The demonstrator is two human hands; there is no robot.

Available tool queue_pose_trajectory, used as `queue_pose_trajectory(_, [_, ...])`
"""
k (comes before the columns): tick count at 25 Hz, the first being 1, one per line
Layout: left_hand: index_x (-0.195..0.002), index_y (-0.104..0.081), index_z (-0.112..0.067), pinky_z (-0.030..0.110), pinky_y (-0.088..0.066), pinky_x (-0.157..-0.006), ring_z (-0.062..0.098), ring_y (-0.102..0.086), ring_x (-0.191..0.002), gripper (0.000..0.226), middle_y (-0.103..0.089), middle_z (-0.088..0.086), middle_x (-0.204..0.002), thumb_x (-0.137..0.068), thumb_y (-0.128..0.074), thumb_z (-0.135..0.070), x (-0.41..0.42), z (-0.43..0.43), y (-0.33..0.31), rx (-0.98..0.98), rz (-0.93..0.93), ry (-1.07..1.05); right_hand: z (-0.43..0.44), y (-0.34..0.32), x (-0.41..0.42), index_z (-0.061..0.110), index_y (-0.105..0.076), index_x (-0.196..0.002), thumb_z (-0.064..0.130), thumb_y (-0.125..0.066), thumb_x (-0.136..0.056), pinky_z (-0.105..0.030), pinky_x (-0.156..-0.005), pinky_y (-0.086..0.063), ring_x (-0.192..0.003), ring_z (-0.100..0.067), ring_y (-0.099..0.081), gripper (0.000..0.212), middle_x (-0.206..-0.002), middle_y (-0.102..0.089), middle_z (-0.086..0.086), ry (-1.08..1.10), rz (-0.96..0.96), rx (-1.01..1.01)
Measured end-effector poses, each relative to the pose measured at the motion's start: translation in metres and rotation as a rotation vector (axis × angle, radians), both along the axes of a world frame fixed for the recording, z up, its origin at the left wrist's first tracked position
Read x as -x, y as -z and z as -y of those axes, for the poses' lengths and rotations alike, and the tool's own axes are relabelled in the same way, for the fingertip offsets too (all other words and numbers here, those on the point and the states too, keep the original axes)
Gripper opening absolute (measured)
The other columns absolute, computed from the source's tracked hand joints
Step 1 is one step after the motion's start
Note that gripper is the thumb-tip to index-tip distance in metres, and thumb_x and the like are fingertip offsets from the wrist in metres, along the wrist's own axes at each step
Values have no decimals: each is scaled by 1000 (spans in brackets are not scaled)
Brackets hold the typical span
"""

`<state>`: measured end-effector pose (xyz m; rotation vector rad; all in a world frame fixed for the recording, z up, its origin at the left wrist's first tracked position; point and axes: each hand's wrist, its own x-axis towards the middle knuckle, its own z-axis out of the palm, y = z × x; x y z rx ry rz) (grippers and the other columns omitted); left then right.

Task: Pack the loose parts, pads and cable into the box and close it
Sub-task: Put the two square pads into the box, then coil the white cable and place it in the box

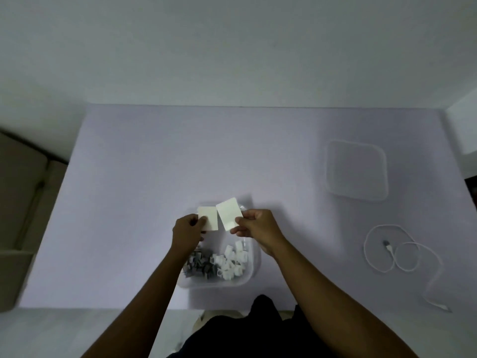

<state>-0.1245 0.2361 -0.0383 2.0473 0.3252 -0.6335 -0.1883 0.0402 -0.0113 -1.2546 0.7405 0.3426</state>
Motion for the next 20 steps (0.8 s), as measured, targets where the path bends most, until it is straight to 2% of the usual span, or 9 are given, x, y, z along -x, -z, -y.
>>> queue_pose_trajectory(2, [-88, -70, 0, 30, -54, -52, 24, -67, -59, 20, -72, 19, -83, -94, -61, -16, 3, -14, 11, -3, -62, -5, -27, 8, -3, -8, -66, -105, -2, -62, -91, -27, -53, -58, -61, -26, -74, 16, -81, -74, -25, -25, -119, 129])
queue_pose_trajectory(3, [-89, -69, 1, 31, -55, -52, 25, -68, -60, 19, -72, 19, -83, -94, -61, -15, 3, -17, 16, -8, -82, 5, -37, 15, -4, -10, -66, -104, -3, -60, -91, -30, -52, -59, -58, -26, -74, 16, -78, -74, -25, -18, -171, 176])
queue_pose_trajectory(6, [-81, -65, 1, 38, -59, -62, 30, -71, -67, 19, -69, 19, -82, -94, -60, -12, 0, -18, 29, -9, -131, 54, -58, 34, -5, -11, -66, -97, -12, -49, -90, -46, -69, -63, -62, -31, -75, 18, -74, -71, -21, 78, -262, 253])
queue_pose_trajectory(9, [-66, -55, -8, 43, -61, -68, 37, -72, -77, 28, -64, 17, -80, -94, -59, -10, -4, -9, 34, -50, -136, 159, -67, 41, -8, -9, -68, -94, -17, -47, -87, -47, -71, -63, -69, -32, -75, 24, -80, -69, -19, 160, -277, 305])
queue_pose_trajectory(11, [-64, -52, -10, 43, -60, -71, 35, -71, -79, 30, -66, 18, -81, -93, -60, -9, -3, -3, 41, -109, -106, 247, -69, 45, -11, -8, -70, -91, -18, -50, -85, -46, -71, -63, -71, -31, -75, 23, -81, -71, -20, 229, -297, 306])
queue_pose_trajectory(13, [-73, -61, -5, 40, -58, -73, 31, -70, -79, 19, -70, 19, -87, -91, -61, -10, -3, 2, 48, -151, -85, 330, -70, 45, -12, 1, -68, -84, -16, -52, -83, -45, -69, -64, -68, -29, -74, 23, -88, -71, -21, 279, -318, 305])
queue_pose_trajectory(15, [-93, -67, 3, 45, -58, -78, 33, -71, -83, 13, -72, 21, -94, -91, -61, -9, -2, 3, 56, -128, -103, 345, -70, 44, -9, 3, -64, -87, -12, -52, -81, -43, -63, -64, -68, -28, -73, 19, -99, -69, -18, 244, -325, 329])
queue_pose_trajectory(17, [-105, -67, 2, 45, -56, -85, 34, -70, -90, 21, -73, 20, -100, -89, -60, -10, -3, 4, 56, -158, -95, 382, -71, 40, -3, -1, -67, -107, -9, -50, -82, -38, -54, -63, -74, -30, -73, 31, -107, -69, -19, 189, -319, 363])
queue_pose_trajectory(20, [-121, -60, 1, 36, -49, -96, 30, -64, -109, 35, -67, 17, -121, -92, -58, -17, 2, 10, 29, -298, 9, 528, -67, 36, 3, 6, -60, -132, -8, -50, -84, -30, -44, -57, -74, -26, -72, 51, -128, -63, -11, 161, -268, 401])
